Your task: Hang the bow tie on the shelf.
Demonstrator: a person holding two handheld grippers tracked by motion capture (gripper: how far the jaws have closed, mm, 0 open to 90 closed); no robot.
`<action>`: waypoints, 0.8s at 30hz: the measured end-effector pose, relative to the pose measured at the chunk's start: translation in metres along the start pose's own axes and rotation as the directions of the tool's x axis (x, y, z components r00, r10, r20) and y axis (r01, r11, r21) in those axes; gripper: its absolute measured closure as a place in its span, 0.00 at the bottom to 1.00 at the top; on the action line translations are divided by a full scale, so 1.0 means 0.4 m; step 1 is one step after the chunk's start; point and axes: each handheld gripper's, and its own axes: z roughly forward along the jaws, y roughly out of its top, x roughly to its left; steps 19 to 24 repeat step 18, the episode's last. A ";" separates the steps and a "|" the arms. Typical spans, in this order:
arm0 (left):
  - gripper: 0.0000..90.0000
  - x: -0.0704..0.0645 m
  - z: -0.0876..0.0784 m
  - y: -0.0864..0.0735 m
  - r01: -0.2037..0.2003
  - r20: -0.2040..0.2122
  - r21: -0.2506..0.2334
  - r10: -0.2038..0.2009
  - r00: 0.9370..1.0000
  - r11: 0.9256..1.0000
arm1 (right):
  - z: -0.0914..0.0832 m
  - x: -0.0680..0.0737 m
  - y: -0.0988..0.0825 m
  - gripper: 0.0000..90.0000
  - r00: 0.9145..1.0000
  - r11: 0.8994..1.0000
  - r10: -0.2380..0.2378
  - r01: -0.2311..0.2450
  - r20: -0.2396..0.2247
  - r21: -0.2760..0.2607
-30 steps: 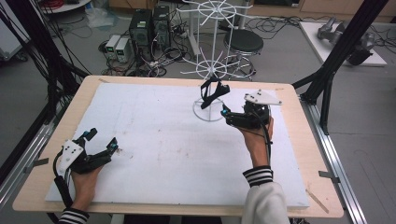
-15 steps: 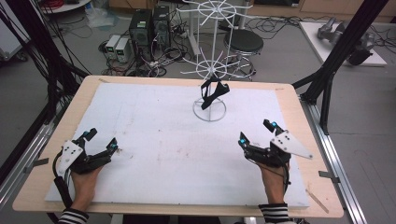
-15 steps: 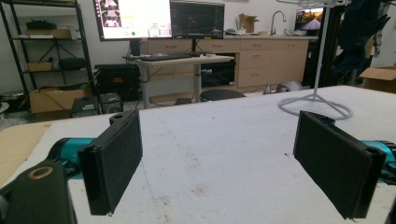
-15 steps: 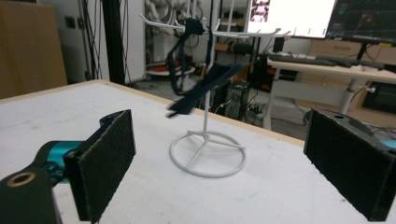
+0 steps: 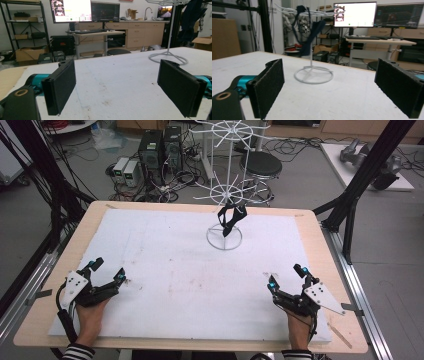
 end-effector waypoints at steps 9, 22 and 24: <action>0.17 0.000 0.000 0.000 0.000 0.002 0.001 0.000 1.000 1.000 | 0.006 -0.021 -0.061 0.09 0.999 0.999 0.008 -0.010 0.048 0.038; 0.17 0.000 0.000 0.000 0.000 0.000 0.000 0.000 1.000 1.000 | 0.008 -0.017 -0.063 0.09 0.999 0.999 -0.006 0.004 0.049 0.042; 0.17 0.000 0.000 0.000 0.000 0.000 0.000 0.000 1.000 1.000 | 0.008 -0.017 -0.063 0.09 0.999 0.999 -0.006 0.004 0.049 0.042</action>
